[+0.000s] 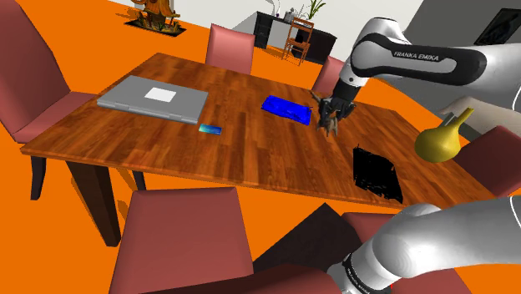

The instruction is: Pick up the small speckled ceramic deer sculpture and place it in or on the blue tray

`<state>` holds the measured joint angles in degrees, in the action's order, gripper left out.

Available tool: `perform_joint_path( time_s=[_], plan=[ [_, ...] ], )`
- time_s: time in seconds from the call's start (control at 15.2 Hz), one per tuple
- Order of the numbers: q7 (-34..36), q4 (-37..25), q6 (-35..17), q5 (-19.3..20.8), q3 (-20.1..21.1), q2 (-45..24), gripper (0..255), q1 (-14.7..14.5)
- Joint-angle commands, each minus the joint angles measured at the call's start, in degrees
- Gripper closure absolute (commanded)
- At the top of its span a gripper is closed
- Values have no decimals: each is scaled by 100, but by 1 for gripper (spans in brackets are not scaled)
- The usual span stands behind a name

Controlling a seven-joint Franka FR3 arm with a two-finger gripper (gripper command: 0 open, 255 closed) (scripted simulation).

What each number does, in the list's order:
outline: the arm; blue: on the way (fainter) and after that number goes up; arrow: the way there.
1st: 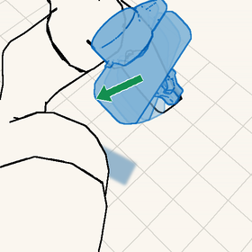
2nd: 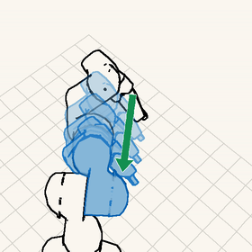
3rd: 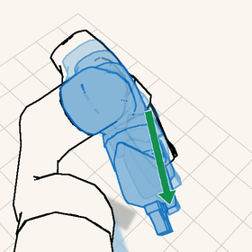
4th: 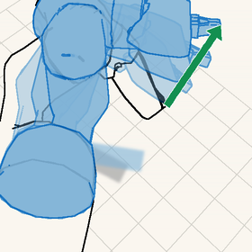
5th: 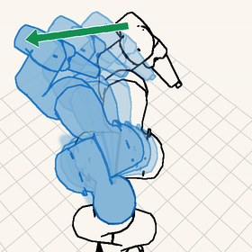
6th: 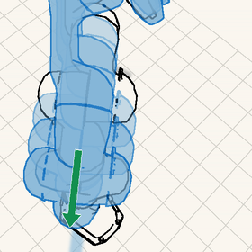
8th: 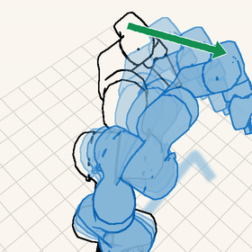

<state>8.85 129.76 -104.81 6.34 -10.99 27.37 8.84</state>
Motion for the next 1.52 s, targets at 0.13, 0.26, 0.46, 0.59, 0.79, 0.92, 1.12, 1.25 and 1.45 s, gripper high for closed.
perform_joint_path(
  time_s=[0.13, 0.26, 0.46, 0.59, 0.79, 0.92, 1.12, 1.25, 1.45],
  plan=[
    [-197, -851, -155, -130, -166, -999, 255, -51],
    [-311, -1287, -187, -220, -243, -1469, 255, -59],
    [-491, -2000, -174, -386, -345, -2181, 255, -48],
    [-612, -2521, -124, -514, -400, -2665, 255, -21],
    [-788, -3388, 20, -726, -460, -3412, 255, 57],
    [-895, -4038, 168, -876, -483, -3934, 255, 137],
    [-1027, -5172, 486, -1102, -483, -4776, 255, 313],
    [-1087, -6096, 788, -1253, -463, -5411, 255, 472],
    [-1107, -8118, 1546, -1493, -385, -6677, 255, 830]
  ],
)
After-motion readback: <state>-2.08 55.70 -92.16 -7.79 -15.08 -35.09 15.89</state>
